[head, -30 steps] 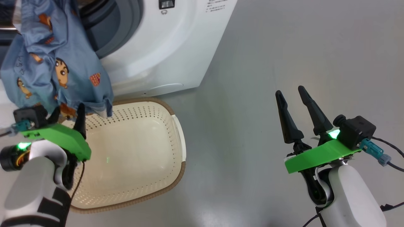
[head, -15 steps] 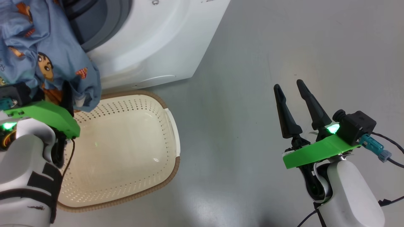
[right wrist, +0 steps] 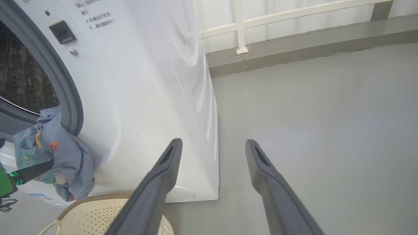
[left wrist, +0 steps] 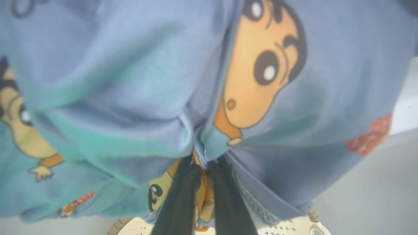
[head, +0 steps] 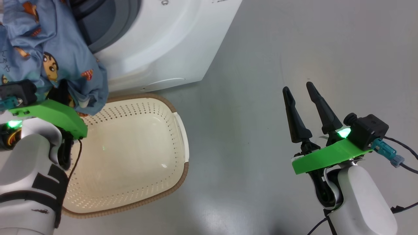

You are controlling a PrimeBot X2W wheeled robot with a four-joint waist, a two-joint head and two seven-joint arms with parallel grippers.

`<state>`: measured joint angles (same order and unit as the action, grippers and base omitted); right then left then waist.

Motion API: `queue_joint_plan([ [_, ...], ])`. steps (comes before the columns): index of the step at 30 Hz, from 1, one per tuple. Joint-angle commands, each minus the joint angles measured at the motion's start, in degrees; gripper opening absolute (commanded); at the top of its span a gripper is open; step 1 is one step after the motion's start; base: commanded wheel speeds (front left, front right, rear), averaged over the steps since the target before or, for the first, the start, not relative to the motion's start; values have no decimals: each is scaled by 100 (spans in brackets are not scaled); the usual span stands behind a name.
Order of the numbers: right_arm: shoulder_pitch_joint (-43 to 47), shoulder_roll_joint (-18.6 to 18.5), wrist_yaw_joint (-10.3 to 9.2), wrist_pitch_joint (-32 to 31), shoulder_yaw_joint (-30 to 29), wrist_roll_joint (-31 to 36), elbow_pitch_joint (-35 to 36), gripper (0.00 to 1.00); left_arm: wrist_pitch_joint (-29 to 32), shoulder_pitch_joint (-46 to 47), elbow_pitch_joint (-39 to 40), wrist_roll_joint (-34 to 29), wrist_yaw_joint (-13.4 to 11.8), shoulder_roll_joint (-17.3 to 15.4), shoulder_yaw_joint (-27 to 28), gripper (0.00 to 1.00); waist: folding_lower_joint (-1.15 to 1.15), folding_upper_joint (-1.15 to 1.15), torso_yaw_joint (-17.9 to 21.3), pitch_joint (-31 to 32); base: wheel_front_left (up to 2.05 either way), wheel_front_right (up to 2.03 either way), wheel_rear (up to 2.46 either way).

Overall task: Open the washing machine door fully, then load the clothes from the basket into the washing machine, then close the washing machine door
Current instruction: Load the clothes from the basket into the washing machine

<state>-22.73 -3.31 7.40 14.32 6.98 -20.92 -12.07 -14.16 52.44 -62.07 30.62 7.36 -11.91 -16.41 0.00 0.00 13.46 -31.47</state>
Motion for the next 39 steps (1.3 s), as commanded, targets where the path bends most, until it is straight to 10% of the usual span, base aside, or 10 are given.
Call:
queue_joint_plan([
  [1,-24,38,9,68,111,-31,110,100,-63,-88,146,71,12,-233,55,0,0,0,-15,22,0,0,0],
  [23,44,43,9,68,99,-52,96,100,15,-949,3577,-212,-88,-485,674,0,0,0,-185,88,0,0,0],
  [39,-118,43,9,68,331,-344,234,100,914,1642,1903,-404,-229,-884,584,0,0,0,550,-622,0,0,0],
])
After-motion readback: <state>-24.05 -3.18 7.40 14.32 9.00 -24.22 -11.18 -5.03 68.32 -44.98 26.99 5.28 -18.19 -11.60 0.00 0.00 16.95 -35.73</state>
